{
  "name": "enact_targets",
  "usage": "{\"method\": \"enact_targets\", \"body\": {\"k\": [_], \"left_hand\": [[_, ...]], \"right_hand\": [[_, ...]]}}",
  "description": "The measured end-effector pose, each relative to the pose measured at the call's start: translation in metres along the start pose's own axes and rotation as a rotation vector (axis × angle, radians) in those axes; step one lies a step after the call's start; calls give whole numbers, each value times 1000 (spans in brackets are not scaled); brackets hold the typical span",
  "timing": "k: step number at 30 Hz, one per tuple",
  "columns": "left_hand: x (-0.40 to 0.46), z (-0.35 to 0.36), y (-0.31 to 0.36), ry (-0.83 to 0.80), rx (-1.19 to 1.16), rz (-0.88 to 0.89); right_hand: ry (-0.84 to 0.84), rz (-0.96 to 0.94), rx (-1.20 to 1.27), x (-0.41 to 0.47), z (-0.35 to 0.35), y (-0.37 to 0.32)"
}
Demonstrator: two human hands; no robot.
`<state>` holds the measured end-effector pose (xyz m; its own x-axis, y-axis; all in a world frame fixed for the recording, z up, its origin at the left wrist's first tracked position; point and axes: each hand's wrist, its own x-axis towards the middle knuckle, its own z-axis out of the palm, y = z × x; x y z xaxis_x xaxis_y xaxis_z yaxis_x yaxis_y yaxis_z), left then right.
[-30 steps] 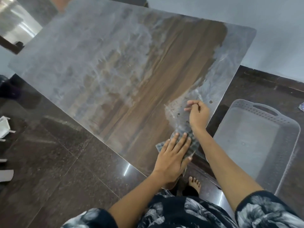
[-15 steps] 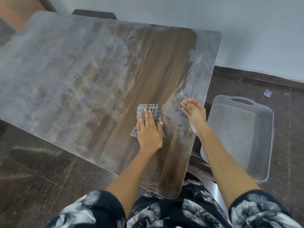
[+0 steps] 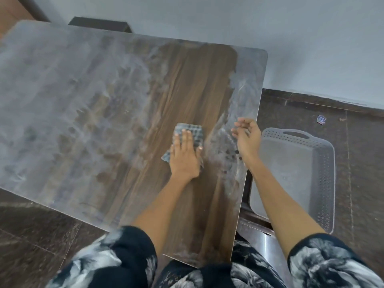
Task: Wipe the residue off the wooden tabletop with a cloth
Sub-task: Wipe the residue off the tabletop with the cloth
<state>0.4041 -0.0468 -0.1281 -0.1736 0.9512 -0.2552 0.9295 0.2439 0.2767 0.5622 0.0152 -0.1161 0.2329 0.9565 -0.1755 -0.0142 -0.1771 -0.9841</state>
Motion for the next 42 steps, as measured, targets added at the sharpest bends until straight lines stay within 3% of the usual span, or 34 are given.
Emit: {"method": "enact_targets", "body": {"k": [5, 9, 12, 16, 19, 23, 27, 30, 37, 42], "left_hand": [[3, -4, -6, -5, 45, -17], [-34, 14, 32, -34, 44, 196], [-65, 33, 58, -93, 83, 380], [-77, 34, 54, -41, 162, 408], [-103, 35, 29, -70, 193, 518], [-134, 36, -11, -86, 314, 690], [-112, 36, 1, -41, 330, 798], [-81, 37, 36, -67, 277, 672], [0, 10, 73, -108, 195, 462], [-22, 24, 55, 22, 48, 245]], "right_hand": [[7, 17, -13, 11, 1, 4], [16, 3, -6, 18, 5, 1], [2, -134, -63, 16, 11, 1], [-106, -320, -229, 8, 11, 5], [-137, -333, -243, 3, 10, 11], [36, -263, -138, 3, 1, 18], [242, -186, 9, 20, -14, 12], [266, -141, 82, 31, -17, 3], [129, -110, 50, 35, -11, -1], [15, -106, 3, 35, -8, -4]]}}
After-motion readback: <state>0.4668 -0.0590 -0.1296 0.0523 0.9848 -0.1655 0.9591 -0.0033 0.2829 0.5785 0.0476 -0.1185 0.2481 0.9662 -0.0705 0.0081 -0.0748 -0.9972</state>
